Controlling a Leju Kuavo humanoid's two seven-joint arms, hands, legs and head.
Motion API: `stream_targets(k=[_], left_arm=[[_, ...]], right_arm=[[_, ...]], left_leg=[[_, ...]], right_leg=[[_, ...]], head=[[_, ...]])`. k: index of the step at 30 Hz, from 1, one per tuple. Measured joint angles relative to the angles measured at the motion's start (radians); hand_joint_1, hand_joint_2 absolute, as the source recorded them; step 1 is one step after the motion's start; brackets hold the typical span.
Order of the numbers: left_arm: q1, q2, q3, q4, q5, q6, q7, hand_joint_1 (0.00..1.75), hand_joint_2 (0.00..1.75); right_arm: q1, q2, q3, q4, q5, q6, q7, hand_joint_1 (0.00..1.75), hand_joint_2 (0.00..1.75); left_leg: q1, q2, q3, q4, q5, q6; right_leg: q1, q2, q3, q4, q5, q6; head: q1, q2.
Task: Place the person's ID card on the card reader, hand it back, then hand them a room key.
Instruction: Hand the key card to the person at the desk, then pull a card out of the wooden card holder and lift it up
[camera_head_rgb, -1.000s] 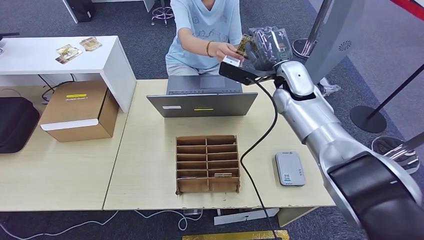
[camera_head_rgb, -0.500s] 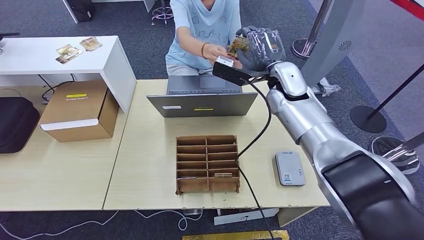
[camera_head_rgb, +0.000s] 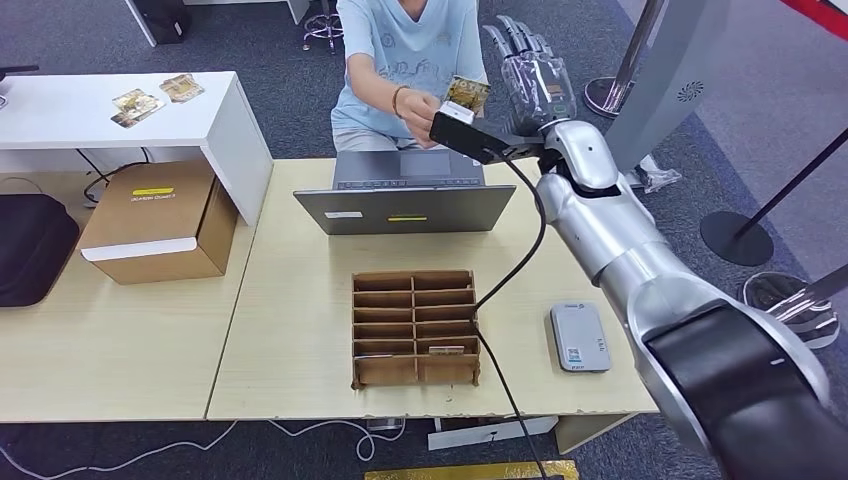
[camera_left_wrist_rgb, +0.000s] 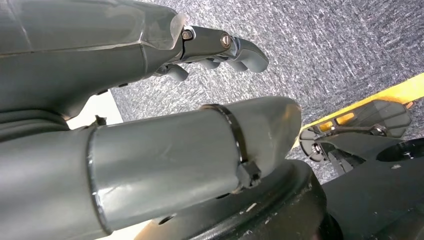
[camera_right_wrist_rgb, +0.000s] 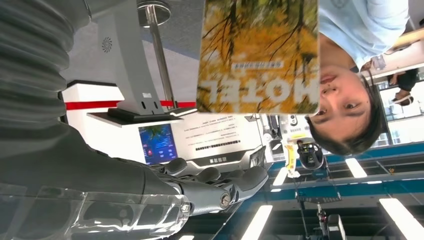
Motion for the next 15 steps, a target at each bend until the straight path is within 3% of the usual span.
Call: stream_targets(k=[15], left_arm=[[0.002,0.003,0.0,0.0,0.001,0.006,0.006,0.0,0.0]], right_arm=[[-0.006,-0.04,-0.137,-0.008,-0.16,-0.062,-0.081,0.0,1.75]], left_leg=[[0.0,0.0,0.0,0.0,0.0,0.0]], right_leg=[[0.0,0.0,0.0,0.0,0.0,0.0]], head=[[0.0,0.0]])
